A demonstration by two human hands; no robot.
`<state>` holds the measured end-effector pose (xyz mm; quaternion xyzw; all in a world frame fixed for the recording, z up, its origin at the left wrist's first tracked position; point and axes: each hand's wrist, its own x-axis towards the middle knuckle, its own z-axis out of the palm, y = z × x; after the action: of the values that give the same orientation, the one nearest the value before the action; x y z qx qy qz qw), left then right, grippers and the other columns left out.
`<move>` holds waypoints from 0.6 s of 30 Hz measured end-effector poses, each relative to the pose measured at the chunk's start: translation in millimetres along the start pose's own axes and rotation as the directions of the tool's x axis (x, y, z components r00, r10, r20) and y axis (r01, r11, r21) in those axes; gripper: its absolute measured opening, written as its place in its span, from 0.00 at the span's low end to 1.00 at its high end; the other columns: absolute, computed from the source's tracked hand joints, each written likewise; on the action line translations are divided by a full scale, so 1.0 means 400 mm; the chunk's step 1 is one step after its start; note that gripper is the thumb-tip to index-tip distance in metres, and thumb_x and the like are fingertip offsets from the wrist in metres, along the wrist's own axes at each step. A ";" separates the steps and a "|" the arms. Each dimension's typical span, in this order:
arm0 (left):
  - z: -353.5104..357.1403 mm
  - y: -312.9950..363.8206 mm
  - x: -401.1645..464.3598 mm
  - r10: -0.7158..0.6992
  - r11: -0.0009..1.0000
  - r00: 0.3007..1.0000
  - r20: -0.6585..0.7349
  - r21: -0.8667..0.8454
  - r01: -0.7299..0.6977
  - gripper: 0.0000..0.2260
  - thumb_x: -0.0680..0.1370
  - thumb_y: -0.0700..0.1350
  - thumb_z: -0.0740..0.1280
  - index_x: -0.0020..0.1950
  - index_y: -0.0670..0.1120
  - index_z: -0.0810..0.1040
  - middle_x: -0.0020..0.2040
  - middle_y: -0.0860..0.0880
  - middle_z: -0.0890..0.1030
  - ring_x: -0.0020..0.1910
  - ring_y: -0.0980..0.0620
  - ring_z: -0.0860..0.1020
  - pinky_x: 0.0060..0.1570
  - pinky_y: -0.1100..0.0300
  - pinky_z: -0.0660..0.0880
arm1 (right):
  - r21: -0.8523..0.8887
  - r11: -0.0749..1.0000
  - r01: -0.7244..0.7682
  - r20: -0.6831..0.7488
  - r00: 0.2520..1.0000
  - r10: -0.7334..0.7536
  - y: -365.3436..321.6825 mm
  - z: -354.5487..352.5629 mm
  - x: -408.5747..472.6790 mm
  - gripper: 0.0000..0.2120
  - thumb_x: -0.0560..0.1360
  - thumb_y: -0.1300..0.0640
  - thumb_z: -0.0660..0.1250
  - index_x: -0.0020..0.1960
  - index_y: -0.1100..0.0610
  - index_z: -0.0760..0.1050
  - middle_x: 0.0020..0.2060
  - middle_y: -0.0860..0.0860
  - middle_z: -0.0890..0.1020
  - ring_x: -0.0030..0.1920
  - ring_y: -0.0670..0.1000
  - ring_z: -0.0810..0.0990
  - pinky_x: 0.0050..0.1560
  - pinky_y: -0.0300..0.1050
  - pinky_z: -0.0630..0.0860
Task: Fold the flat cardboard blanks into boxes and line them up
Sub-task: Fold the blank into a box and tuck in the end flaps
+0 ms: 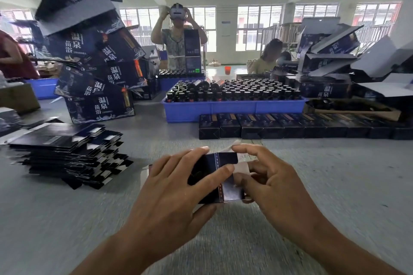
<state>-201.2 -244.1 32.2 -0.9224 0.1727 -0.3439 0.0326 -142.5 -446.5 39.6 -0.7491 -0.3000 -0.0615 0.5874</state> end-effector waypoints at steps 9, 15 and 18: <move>-0.015 -0.026 0.005 0.003 0.999 0.997 -0.082 -0.041 -0.007 0.28 0.71 0.55 0.74 0.69 0.55 0.71 0.71 0.44 0.74 0.66 0.43 0.74 0.61 0.47 0.73 | -0.112 0.990 0.091 -0.067 0.993 -0.099 -0.016 0.006 -0.009 0.26 0.77 0.58 0.71 0.60 0.28 0.70 0.46 0.34 0.84 0.44 0.38 0.84 0.41 0.27 0.76; -0.014 -0.028 0.002 0.016 0.994 0.993 -0.114 -0.110 -0.029 0.26 0.70 0.53 0.73 0.67 0.53 0.73 0.71 0.43 0.74 0.65 0.43 0.76 0.53 0.50 0.79 | -0.112 0.988 0.110 -0.078 0.990 -0.119 -0.017 0.008 -0.017 0.30 0.77 0.58 0.72 0.63 0.27 0.66 0.46 0.34 0.85 0.45 0.39 0.85 0.44 0.27 0.76; -0.009 -0.024 0.003 0.012 0.994 0.994 -0.112 -0.107 -0.024 0.27 0.69 0.51 0.75 0.67 0.53 0.73 0.70 0.43 0.75 0.64 0.43 0.76 0.52 0.53 0.77 | -0.171 0.977 0.126 -0.071 0.988 -0.140 -0.016 0.006 -0.018 0.31 0.77 0.57 0.72 0.63 0.23 0.66 0.47 0.34 0.84 0.45 0.39 0.84 0.42 0.27 0.77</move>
<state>-199.7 -235.2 37.6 -0.9006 0.2009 -0.3847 -0.0241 -152.3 -446.0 41.2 -0.7704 -0.3189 -0.1562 0.5295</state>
